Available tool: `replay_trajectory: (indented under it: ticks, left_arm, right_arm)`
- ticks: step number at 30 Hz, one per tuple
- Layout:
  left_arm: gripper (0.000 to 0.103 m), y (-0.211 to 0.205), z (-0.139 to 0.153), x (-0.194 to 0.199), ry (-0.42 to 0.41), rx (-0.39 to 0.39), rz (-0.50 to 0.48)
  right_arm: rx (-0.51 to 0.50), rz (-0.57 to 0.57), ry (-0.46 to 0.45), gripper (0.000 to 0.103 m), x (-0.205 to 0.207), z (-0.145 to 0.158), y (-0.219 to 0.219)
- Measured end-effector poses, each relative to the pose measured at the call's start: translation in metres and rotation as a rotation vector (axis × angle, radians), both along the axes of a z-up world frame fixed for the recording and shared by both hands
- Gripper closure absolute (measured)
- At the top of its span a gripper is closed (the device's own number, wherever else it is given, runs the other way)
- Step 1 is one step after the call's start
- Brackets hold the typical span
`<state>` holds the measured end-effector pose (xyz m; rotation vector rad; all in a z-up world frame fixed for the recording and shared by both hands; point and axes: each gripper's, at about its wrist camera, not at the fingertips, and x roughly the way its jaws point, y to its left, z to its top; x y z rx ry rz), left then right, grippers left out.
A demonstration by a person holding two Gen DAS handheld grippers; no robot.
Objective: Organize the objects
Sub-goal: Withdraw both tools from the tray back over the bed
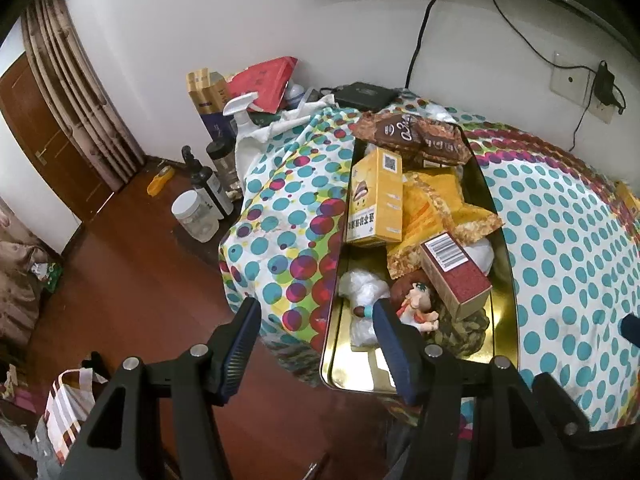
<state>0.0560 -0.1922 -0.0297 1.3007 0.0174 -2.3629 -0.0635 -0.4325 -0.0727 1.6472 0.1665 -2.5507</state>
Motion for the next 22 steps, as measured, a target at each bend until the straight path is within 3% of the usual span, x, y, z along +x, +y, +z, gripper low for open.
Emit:
replay_trajectory:
  ticks: [4,10,14,22]
  left_arm:
    - [0.043,0.002,-0.001,-0.003,-0.012,0.003,-0.009]
    - [0.043,0.006,-0.003,-0.008,-0.033,0.075,-0.048]
    - [0.043,0.007,-0.002,-0.008,-0.002,0.121,-0.083]
    - [0.043,0.012,0.002,-0.008,0.01,0.092,-0.096]
  right_arm:
    - [-0.01,0.023,-0.027,0.0,0.001,-0.004,-0.007]
    - [-0.027,0.04,-0.05,0.0,0.0,-0.006,-0.011]
    - [-0.029,0.045,-0.068,0.0,0.0,-0.007,-0.012]
    - [-0.02,0.049,-0.079,0.0,-0.003,-0.012,-0.013]
